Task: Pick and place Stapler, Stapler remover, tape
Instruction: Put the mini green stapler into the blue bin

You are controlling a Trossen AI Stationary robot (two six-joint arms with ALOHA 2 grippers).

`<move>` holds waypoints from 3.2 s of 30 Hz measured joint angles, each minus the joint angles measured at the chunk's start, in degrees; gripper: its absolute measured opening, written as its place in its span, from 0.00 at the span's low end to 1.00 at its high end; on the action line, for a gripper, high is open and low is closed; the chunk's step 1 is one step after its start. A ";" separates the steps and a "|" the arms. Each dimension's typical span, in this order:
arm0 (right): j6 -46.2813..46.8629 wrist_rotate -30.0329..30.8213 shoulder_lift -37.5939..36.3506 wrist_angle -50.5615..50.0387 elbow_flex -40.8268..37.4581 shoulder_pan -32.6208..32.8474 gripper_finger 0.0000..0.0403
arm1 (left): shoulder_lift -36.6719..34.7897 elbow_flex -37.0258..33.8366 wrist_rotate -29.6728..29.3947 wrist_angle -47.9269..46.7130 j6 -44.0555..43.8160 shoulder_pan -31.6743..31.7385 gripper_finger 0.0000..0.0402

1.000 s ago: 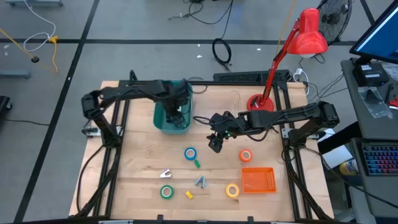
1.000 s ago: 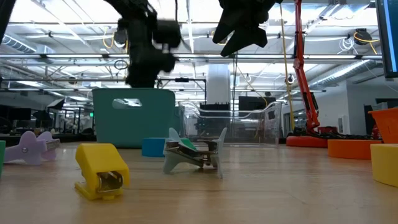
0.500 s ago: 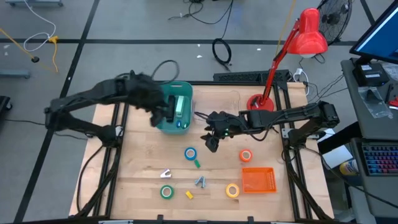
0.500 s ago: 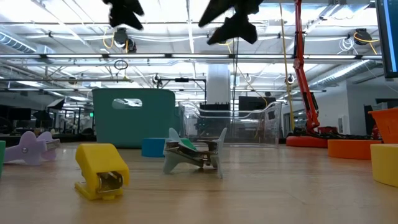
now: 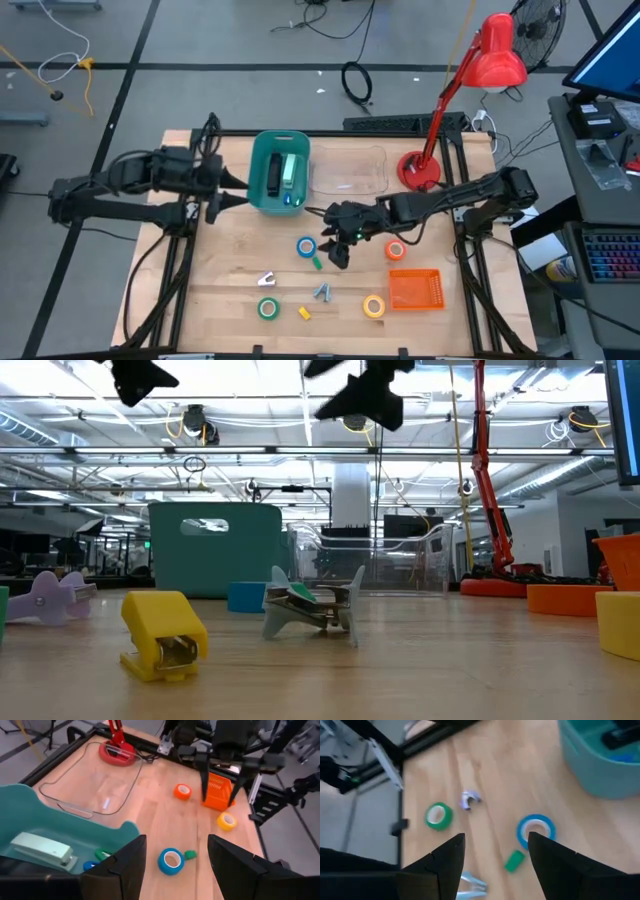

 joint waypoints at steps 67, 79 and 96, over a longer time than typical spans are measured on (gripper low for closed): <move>27.03 -1.18 22.28 -4.48 5.81 2.22 0.52 | -7.06 -6.06 -0.39 -3.60 6.46 -5.10 0.53; 28.73 -0.01 22.00 -5.25 5.90 2.32 0.52 | -7.06 -6.06 -0.41 -3.66 6.58 -5.10 0.53; 30.64 -2.59 26.12 -0.36 6.12 2.30 0.52 | -7.06 -6.06 -1.44 -3.07 7.14 -5.10 0.53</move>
